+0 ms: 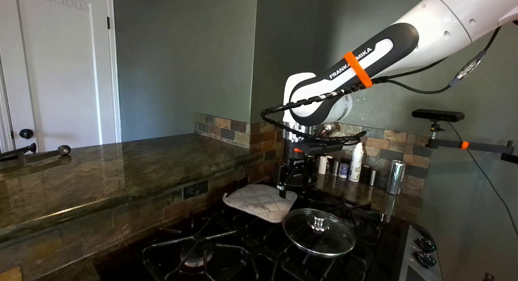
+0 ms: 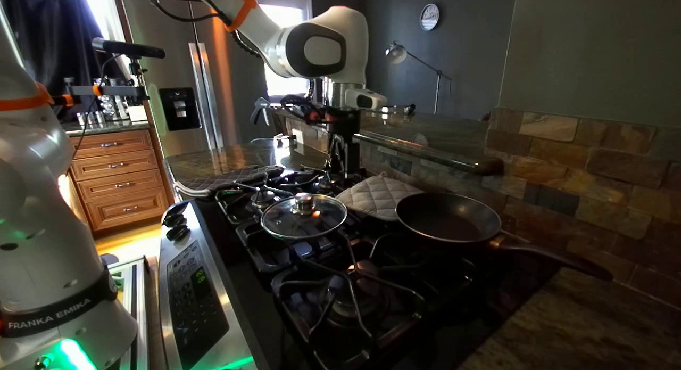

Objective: Move the pan backwards and cover it

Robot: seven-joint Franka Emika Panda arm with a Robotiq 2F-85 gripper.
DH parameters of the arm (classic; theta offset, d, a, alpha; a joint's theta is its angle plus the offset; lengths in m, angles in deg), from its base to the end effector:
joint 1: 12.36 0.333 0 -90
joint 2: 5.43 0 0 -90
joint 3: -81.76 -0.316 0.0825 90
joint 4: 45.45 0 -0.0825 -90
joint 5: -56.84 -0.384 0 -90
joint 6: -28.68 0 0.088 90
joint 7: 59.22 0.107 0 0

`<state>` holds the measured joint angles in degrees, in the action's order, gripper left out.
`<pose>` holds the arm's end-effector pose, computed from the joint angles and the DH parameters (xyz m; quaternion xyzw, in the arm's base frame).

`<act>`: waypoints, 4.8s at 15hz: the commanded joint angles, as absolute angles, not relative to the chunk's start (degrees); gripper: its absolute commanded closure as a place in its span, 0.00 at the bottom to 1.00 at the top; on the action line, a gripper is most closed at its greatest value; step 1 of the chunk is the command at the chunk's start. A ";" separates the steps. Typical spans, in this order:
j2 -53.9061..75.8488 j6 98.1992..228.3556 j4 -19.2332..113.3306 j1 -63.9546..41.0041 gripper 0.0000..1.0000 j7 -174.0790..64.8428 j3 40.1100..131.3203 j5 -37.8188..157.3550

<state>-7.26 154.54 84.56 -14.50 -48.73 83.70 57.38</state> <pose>0.5075 -0.0366 0.3685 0.9921 -0.1239 -0.0200 0.0043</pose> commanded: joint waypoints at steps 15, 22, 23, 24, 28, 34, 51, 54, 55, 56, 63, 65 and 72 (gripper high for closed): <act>4.16 182.26 83.00 -13.52 0.00 -39.73 84.98 60.57; 9.46 183.08 80.24 -10.99 0.00 -36.72 86.58 64.55; 10.01 182.72 79.84 -10.76 0.14 -36.50 86.85 64.76; 10.45 182.62 79.48 -10.57 0.26 -36.44 87.05 64.67; 10.25 181.66 78.92 -10.30 0.56 -36.88 86.94 63.47; 6.43 176.49 79.61 -11.74 0.99 -39.71 85.92 59.44; -13.00 149.56 85.04 -12.53 0.97 -51.86 83.95 53.40; -17.08 145.51 87.62 -12.32 0.97 -53.02 83.78 52.97; -18.26 145.35 88.63 -12.33 0.97 -52.88 83.68 52.96; -19.44 145.22 89.80 -12.35 0.97 -52.57 83.56 53.07; -25.32 147.95 97.48 -12.85 0.97 -52.27 83.35 54.19; -26.35 149.47 99.00 -13.03 0.97 -52.23 83.38 54.36; -25.87 153.97 101.24 -13.80 0.97 -53.22 83.68 54.88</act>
<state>-24.87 152.21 99.24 -13.05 -51.90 83.98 54.75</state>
